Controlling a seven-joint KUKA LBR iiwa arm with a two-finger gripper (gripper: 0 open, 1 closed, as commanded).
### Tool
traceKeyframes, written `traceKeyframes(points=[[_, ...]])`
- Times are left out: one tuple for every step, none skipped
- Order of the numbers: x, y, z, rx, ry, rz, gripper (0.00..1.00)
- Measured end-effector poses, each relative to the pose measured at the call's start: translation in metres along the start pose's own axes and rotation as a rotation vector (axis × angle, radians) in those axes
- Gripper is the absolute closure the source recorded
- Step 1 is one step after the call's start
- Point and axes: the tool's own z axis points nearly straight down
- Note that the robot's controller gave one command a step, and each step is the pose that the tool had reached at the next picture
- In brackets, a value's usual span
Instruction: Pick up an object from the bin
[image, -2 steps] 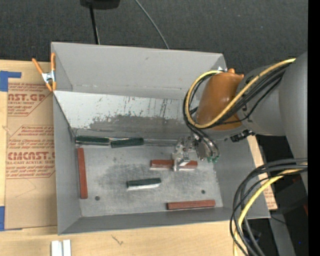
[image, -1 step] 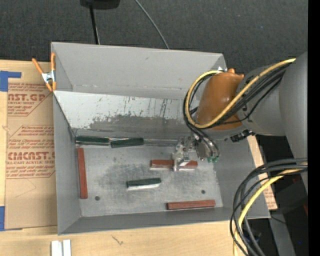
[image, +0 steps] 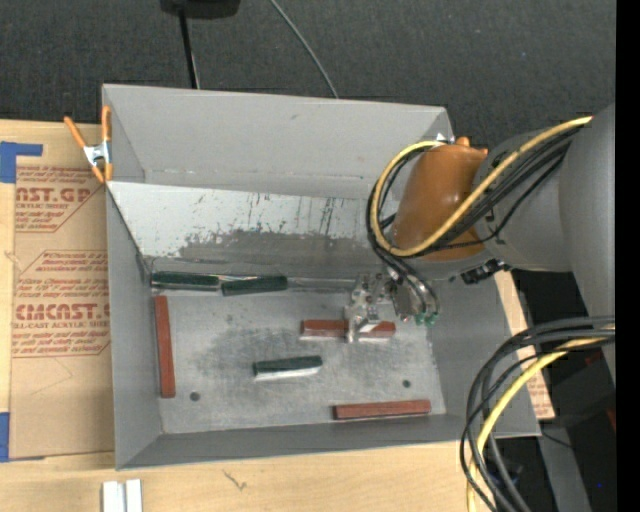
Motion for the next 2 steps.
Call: traceKeyframes(points=[[0.005,-0.009,-0.042,0.001,-0.007,-0.02,1.0],[0.005,-0.001,-0.08,-0.001,0.007,-0.017,1.0]])
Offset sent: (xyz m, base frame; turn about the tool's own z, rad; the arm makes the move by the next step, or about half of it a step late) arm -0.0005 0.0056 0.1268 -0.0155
